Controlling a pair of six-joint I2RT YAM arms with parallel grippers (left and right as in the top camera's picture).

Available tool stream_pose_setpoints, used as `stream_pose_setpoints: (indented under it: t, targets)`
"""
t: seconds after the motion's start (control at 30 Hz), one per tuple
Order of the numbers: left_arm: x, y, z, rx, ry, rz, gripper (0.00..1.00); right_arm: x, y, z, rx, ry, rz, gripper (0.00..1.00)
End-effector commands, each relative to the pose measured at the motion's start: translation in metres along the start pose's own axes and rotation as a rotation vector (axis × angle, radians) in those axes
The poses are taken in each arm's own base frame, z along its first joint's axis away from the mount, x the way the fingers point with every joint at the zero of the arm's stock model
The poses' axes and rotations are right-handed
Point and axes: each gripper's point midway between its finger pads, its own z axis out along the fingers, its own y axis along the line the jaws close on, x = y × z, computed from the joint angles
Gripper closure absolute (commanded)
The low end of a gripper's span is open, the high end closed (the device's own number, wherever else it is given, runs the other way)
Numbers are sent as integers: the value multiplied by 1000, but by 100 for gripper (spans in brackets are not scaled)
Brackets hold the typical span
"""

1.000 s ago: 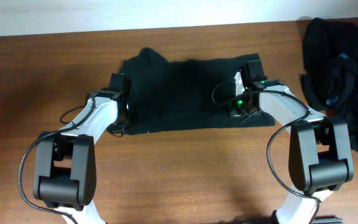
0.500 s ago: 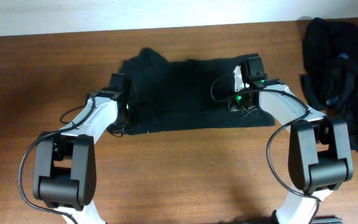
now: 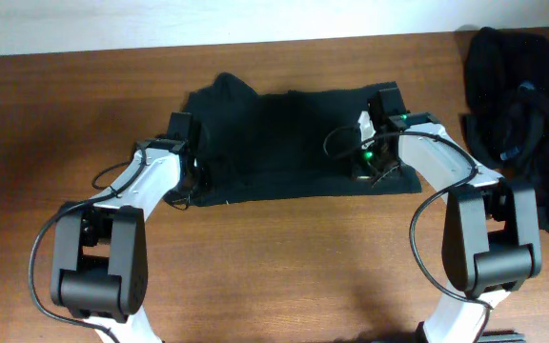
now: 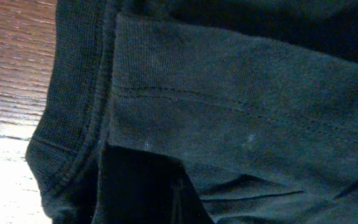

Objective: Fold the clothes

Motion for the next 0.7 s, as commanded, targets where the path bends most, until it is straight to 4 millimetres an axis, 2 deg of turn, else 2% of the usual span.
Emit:
stream_pose_setpoints:
  t: [0.0,0.13,0.23,0.37,0.67]
  targets:
    - [-2,3,-8,-7,-23,10,100,-7,3,5,-5,-20,-8,96]
    - [-2,3,-8,-7,-23,10,100,-10,2,13,-8,-23,-8,96]
    - [-2,3,-8,-7,-24,10,100,-2,4,22,-26,18,0,96]
    - [-4,3,-8,-5,-30,10,100,2,6,23,-44,37,4,96]
    - [-5,2,-8,-3,-33,9,100,-14,6,30,-48,-30,-12,96]
